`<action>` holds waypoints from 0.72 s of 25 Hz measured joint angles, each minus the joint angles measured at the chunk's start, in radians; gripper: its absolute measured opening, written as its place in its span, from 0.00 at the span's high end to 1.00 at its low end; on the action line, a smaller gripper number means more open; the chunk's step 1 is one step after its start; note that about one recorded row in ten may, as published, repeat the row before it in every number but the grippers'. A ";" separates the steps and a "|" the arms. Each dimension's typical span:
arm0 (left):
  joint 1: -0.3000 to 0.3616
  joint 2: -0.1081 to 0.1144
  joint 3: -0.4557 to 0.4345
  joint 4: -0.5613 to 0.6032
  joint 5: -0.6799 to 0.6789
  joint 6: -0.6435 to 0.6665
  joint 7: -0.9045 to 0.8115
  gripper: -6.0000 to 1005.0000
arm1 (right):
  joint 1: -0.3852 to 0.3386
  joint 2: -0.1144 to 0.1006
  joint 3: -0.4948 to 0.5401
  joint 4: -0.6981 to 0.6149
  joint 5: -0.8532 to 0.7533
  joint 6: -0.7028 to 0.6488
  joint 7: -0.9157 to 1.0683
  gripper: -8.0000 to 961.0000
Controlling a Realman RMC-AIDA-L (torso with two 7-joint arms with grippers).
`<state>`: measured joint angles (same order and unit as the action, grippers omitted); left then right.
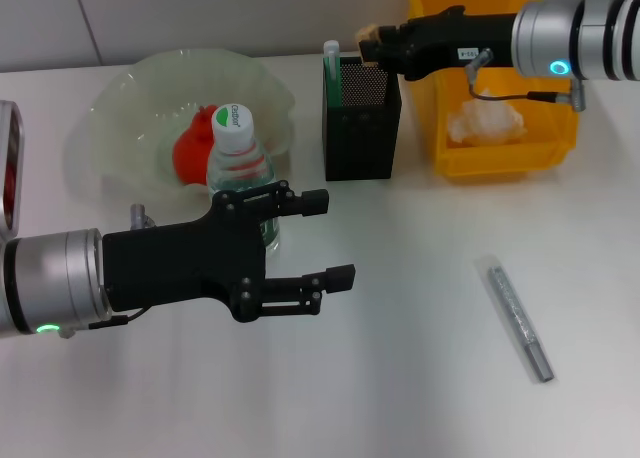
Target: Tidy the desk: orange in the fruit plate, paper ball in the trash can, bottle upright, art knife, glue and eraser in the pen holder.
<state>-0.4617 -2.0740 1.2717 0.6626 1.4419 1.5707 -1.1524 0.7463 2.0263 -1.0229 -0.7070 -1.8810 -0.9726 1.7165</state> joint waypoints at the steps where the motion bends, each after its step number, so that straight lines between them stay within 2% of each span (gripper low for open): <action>1: 0.000 0.000 0.000 0.000 0.000 0.000 0.000 0.19 | 0.000 0.000 0.000 0.000 0.000 0.000 0.000 0.73; 18: -0.001 0.000 0.000 0.000 0.000 -0.002 0.000 0.19 | 0.006 0.009 -0.003 -0.014 -0.017 -0.005 -0.028 0.70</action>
<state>-0.4626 -2.0739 1.2717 0.6626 1.4419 1.5691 -1.1519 0.7527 2.0356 -1.0257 -0.7209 -1.8978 -0.9775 1.6885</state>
